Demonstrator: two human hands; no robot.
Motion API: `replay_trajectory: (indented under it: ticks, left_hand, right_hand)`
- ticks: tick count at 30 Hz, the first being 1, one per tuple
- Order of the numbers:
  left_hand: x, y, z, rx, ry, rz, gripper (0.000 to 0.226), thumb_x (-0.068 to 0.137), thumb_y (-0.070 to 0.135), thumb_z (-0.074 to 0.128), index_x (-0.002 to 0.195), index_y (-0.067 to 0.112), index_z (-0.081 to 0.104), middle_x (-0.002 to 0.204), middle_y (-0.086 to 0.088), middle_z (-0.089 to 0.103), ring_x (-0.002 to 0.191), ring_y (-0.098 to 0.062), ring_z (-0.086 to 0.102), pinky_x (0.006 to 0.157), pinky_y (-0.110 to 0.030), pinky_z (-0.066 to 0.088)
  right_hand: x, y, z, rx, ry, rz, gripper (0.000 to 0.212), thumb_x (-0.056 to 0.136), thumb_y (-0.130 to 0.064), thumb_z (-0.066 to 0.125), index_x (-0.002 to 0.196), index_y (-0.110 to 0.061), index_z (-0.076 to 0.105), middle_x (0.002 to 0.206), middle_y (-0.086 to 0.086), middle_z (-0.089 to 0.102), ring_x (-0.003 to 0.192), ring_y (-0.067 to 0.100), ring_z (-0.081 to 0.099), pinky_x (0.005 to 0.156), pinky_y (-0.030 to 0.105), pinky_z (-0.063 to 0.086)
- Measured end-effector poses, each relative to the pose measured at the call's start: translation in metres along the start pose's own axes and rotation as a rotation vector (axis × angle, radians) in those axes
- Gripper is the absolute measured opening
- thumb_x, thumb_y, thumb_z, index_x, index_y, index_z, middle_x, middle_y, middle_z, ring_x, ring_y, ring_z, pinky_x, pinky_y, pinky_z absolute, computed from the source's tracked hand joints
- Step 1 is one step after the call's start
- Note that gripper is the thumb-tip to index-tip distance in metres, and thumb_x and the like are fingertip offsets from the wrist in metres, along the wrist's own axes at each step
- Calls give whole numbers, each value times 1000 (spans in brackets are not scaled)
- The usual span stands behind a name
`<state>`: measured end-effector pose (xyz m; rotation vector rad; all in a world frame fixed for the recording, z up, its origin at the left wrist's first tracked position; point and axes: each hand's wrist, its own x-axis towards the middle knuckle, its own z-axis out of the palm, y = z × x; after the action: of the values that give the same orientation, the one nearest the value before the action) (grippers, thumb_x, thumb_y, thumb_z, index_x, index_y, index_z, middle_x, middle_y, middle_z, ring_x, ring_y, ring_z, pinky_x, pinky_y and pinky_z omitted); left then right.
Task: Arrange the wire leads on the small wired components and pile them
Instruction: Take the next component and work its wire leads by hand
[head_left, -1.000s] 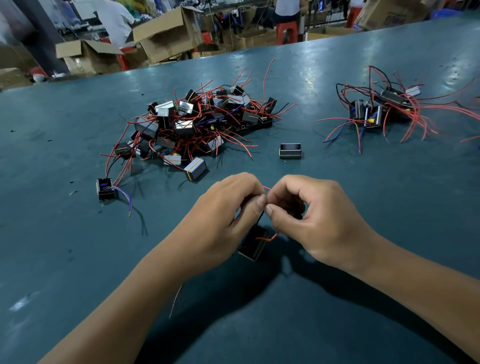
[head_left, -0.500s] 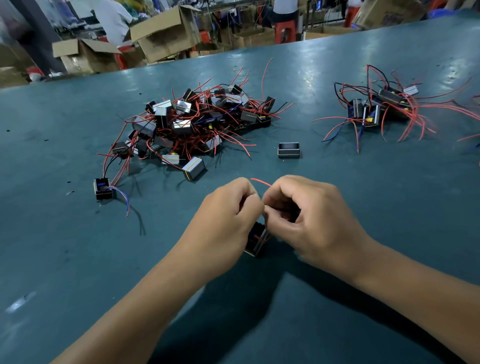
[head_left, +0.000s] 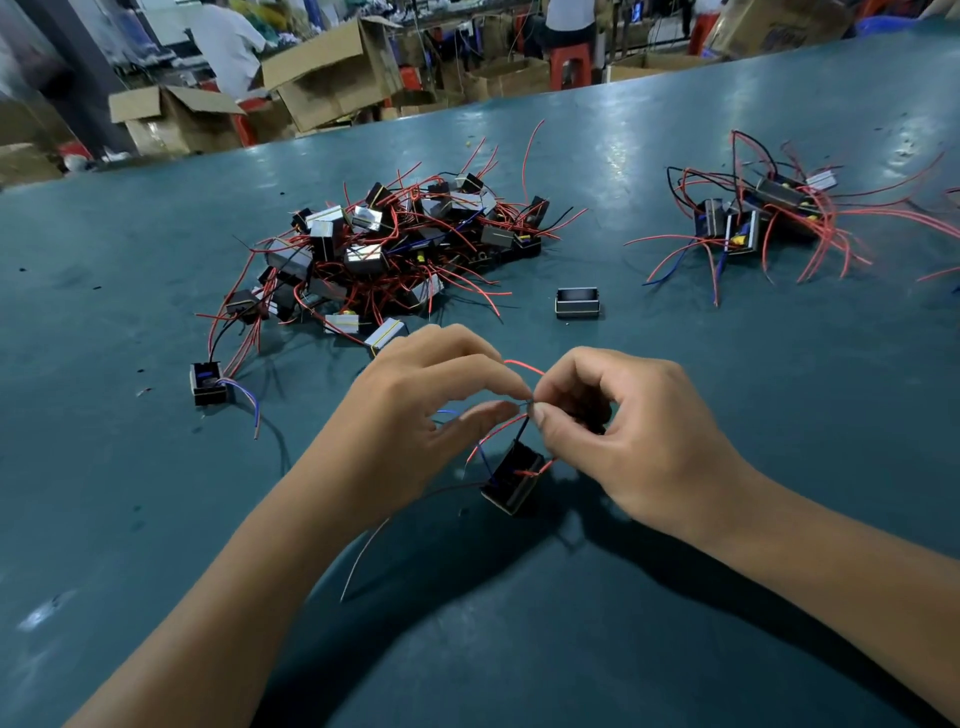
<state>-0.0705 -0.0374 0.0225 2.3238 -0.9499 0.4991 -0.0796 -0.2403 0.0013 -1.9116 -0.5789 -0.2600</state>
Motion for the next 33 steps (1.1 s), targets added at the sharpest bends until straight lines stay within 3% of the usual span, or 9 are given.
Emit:
replay_trajectory:
  ticks: [2,8,13,17,21,23,28,33]
  left_hand:
    - [0,-1,0,17,32,33,10,90,21,72,96,15,77,95,5,62,86,-19,59,74,-43,49]
    - [-1,-1,-1,9,47,63,11,87,14,76,97,16,79,96,5,65,86,-23,62,72,-50,48]
    - [-1,-2,0,-22,45,57,16,87,11,74,101,16,80,96,1,69,86,-23,62,74,-46,47]
    - [-2,-4,1,-34,40,71,22,88,12,73,108,19,78,101,3,69,81,-23,57,74,-40,46]
    - [-2,-4,3,14,30,97,33,87,10,73,117,24,72,105,5,70,78,-26,55,75,-47,45]
    - [-2,-4,4,7,19,78,36,87,10,73,120,24,70,107,4,69,81,-26,57,76,-47,46]
    - [-5,-2,3,-222,-47,-80,32,89,7,67,116,23,75,112,7,68,102,-22,61,87,-26,46]
    - [-4,-2,2,-197,-21,-86,28,90,4,67,110,21,77,108,5,68,103,-24,63,88,-32,50]
  right_hand:
    - [0,-1,0,28,-16,3,13,83,-10,69,74,-18,64,61,-12,59,55,3,51,56,15,42]
    - [0,-1,0,76,-20,45,19,86,-5,70,74,-18,64,58,-11,57,54,2,48,54,21,42]
    - [1,-1,-1,92,-17,62,16,85,-10,69,74,-20,65,57,-12,56,54,1,47,55,23,42]
    - [2,0,-2,101,-11,83,16,87,-10,70,75,-19,65,56,-14,57,53,1,47,54,18,41]
    - [3,2,-2,147,3,119,15,88,-8,69,75,-16,66,55,-10,56,53,5,48,53,23,40]
    - [3,2,-2,161,17,124,15,88,-9,68,75,-17,66,55,-9,56,53,6,47,52,24,40]
    - [2,2,-1,146,30,126,16,88,-10,70,74,-19,66,57,-5,58,55,13,50,55,37,43]
    - [1,2,0,146,13,116,17,88,-11,70,75,-20,66,58,-6,58,55,11,50,55,35,43]
